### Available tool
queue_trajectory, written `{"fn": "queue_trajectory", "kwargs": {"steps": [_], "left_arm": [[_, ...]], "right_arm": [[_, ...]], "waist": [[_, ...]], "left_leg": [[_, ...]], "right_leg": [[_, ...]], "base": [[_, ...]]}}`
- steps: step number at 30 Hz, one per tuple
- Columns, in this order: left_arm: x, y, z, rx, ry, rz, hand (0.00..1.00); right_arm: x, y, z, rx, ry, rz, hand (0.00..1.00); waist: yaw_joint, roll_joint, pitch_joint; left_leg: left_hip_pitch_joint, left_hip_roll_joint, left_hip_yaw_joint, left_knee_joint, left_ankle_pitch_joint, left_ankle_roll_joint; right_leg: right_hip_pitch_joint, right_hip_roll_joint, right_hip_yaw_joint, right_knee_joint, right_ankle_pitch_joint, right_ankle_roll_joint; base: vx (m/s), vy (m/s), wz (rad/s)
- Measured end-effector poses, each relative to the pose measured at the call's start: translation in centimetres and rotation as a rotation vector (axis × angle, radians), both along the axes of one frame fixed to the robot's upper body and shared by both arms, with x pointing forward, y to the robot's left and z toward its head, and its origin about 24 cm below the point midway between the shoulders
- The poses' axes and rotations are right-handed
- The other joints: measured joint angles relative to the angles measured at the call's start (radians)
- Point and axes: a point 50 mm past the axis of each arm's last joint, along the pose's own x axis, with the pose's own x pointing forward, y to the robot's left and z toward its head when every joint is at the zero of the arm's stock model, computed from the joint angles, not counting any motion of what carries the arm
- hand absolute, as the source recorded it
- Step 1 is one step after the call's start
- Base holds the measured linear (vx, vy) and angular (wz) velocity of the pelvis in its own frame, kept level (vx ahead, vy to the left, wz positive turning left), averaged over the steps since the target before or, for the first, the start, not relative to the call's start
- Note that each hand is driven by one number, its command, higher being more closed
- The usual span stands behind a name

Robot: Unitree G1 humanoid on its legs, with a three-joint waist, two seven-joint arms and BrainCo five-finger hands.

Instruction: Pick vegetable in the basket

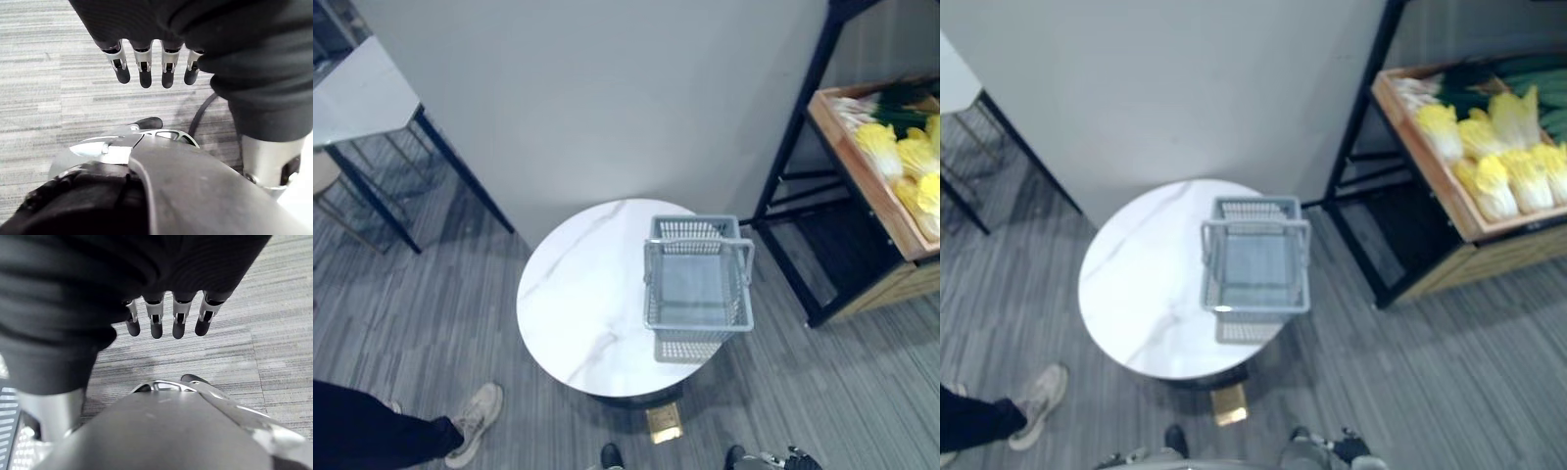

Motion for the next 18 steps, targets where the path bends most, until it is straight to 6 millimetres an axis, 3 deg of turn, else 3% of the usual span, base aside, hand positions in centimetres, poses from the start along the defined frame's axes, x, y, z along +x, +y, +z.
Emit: {"fn": "queue_trajectory", "kwargs": {"steps": [3, 6, 8, 9, 11, 14, 15, 18], "left_arm": [[0.0, 0.3, 0.1, 0.008, 0.002, -0.01, 0.0], [0.4, 0.7, 0.2, 0.032, -0.004, -0.065, 0.0], [0.9, 1.0, 0.4, 0.066, -0.013, -0.129, 0.0], [1.0, 1.1, 0.4, 0.074, -0.014, -0.14, 0.0], [1.4, 1.0, 0.5, 0.092, -0.026, -0.175, 0.0], [1.8, 1.0, 0.6, 0.113, -0.042, -0.196, 0.0], [1.8, 1.0, 0.6, 0.118, -0.042, -0.199, 0.0], [1.9, 1.0, 0.7, 0.124, -0.042, -0.218, 0.0]], "right_arm": [[0.4, 0.4, 0.0, -0.004, 0.0, 0.039, 0.0], [3.5, 1.0, 1.3, -0.06, -0.127, 0.199, 0.0], [7.8, 2.5, 4.5, -0.126, -0.368, 0.376, 0.0], [8.8, 2.8, 5.4, -0.148, -0.425, 0.411, 0.0], [12.3, 3.2, 9.1, -0.296, -0.62, 0.527, 0.0], [15.2, 3.1, 13.6, -0.463, -0.816, 0.616, 0.0], [16.3, 3.4, 15.6, -0.541, -0.903, 0.677, 0.0], [18.2, 4.8, 19.3, -0.656, -1.05, 0.832, 0.0]], "waist": [[0.002, -0.012, -0.005], [-0.004, -0.021, -0.01], [-0.009, -0.022, -0.013], [-0.009, -0.021, -0.013], [-0.012, -0.018, -0.015], [-0.007, -0.017, -0.015], [-0.007, -0.016, -0.016], [-0.007, -0.013, -0.017]], "left_leg": [[0.0, -0.003, -0.002, 0.0, 0.002, 0.001], [-0.019, -0.007, -0.002, 0.0, 0.002, 0.001], [-0.039, -0.007, 0.0, 0.0, 0.002, 0.002], [-0.042, -0.007, 0.0, 0.0, 0.002, 0.002], [-0.053, -0.009, -0.001, 0.0, 0.002, 0.002], [-0.057, -0.012, -0.005, 0.0, 0.002, 0.002], [-0.062, -0.012, -0.011, -0.001, 0.002, 0.002], [-0.07, -0.012, -0.027, -0.004, 0.004, 0.005]], "right_leg": [[0.025, 0.002, -0.01, -0.027, 0.0, 0.0], [0.017, 0.003, -0.007, -0.046, 0.004, 0.0], [-0.01, 0.007, 0.007, -0.054, 0.016, -0.004], [-0.014, 0.008, 0.01, -0.059, 0.021, -0.004], [-0.019, 0.008, 0.012, -0.075, 0.037, -0.002], [-0.019, 0.008, 0.012, -0.083, 0.047, -0.003], [-0.021, 0.008, 0.011, -0.085, 0.051, -0.003], [-0.021, 0.01, 0.005, -0.092, 0.06, -0.003]], "base": [[0.09, -0.002, 0.21], [0.03, 0.014, 0.03], [-0.02, 0.015, -0.13], [-0.02, 0.011, -0.13], [-0.01, 0.008, -0.03], [-0.01, 0.007, 0.01], [-0.04, 0.014, 0.07], [-0.03, 0.007, 0.06]]}}
